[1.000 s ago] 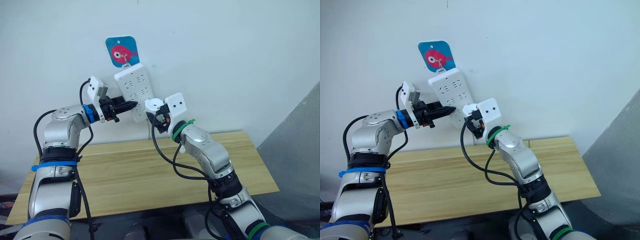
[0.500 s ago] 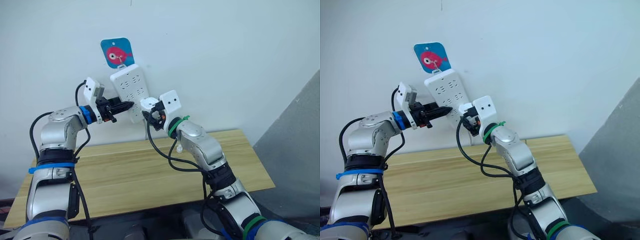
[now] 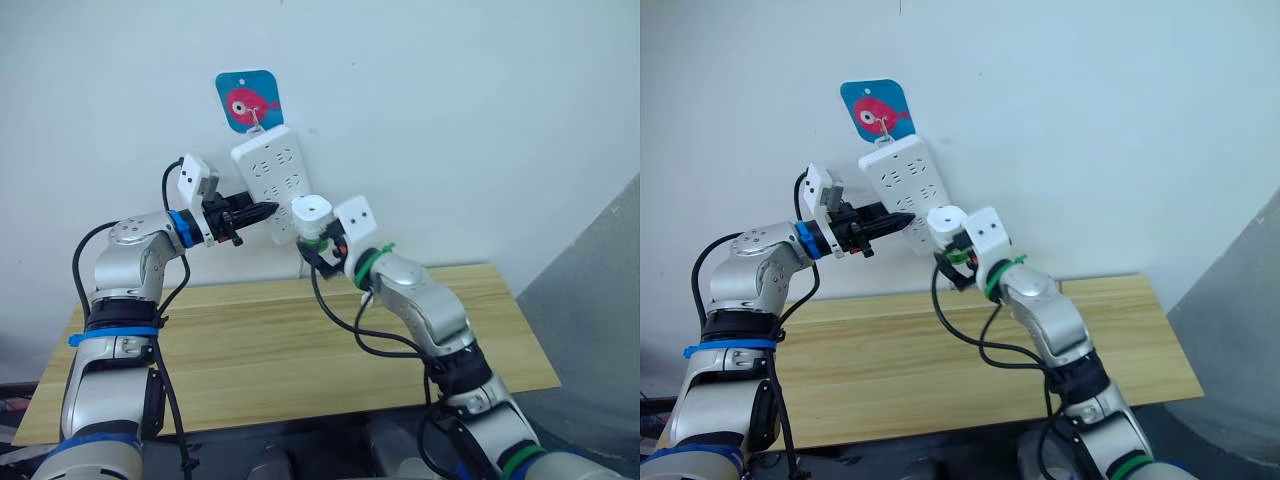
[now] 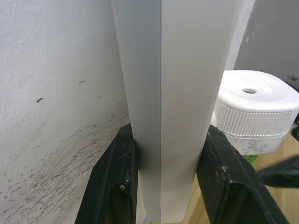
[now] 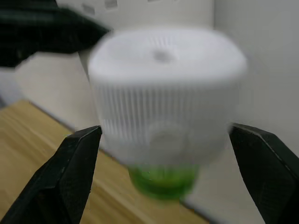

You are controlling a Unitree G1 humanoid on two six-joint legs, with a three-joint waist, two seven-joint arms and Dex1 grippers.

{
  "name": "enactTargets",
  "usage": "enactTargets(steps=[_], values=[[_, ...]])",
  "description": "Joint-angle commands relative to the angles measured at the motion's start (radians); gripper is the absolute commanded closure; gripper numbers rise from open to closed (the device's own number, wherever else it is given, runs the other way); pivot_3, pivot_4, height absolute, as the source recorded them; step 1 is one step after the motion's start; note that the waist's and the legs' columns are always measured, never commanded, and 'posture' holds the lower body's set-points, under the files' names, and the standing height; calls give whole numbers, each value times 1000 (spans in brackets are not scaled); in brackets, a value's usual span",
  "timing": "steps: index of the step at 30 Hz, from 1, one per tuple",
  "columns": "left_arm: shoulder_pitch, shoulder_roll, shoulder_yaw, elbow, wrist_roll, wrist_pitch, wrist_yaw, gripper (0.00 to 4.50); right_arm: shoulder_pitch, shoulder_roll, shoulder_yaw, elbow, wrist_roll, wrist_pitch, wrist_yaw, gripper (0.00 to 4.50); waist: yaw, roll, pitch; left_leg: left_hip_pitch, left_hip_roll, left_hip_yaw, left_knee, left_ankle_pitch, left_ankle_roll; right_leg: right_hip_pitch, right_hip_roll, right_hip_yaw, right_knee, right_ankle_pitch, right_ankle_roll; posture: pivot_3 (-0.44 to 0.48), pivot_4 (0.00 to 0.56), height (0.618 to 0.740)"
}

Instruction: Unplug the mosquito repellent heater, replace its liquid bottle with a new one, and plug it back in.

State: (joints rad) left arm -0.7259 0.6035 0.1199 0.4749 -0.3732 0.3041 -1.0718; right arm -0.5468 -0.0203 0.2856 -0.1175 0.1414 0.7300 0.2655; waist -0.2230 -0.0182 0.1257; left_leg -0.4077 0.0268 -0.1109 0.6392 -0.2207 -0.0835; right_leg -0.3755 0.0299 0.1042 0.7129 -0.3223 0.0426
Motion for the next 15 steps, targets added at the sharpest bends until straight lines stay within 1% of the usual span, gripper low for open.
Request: enactTargets(steps=[1,2,4,5,10,11,15], values=[[3,37,20,26,39,-52,35,3185,41,-41,15,-158,27,60,46,0,-4,0,0,0,0,0,0,0,0,0,0,0,0,-2,3,-196,69,724],[4,42,24,35,41,-50,47,3185,50,-49,14,-182,31,76,49,0,-6,0,0,1,1,0,0,0,0,0,2,0,0,-2,2,-197,70,724],[2,48,25,49,45,-68,50,2463,56,-57,12,-223,38,102,57,0,-9,0,0,3,2,0,0,0,0,1,3,0,1,-2,2,-194,70,724],[2,49,27,52,44,-75,50,2246,56,-61,11,-239,41,112,63,0,-11,0,0,4,3,0,0,0,0,1,4,0,2,-3,1,-194,70,724],[10,68,32,78,74,-134,77,662,40,-97,14,-284,57,126,103,0,-6,0,0,3,2,0,-7,0,0,0,3,0,0,-3,0,-192,71,724],[22,77,35,73,75,-140,76,435,39,-103,12,-292,63,127,113,0,-3,0,0,3,1,0,-8,0,0,-1,2,0,0,-3,0,-189,72,724],[74,104,59,36,62,-135,80,435,40,-133,14,-314,72,112,151,0,-8,0,0,5,2,0,-9,1,0,-1,3,0,1,-3,0,-180,74,724]])
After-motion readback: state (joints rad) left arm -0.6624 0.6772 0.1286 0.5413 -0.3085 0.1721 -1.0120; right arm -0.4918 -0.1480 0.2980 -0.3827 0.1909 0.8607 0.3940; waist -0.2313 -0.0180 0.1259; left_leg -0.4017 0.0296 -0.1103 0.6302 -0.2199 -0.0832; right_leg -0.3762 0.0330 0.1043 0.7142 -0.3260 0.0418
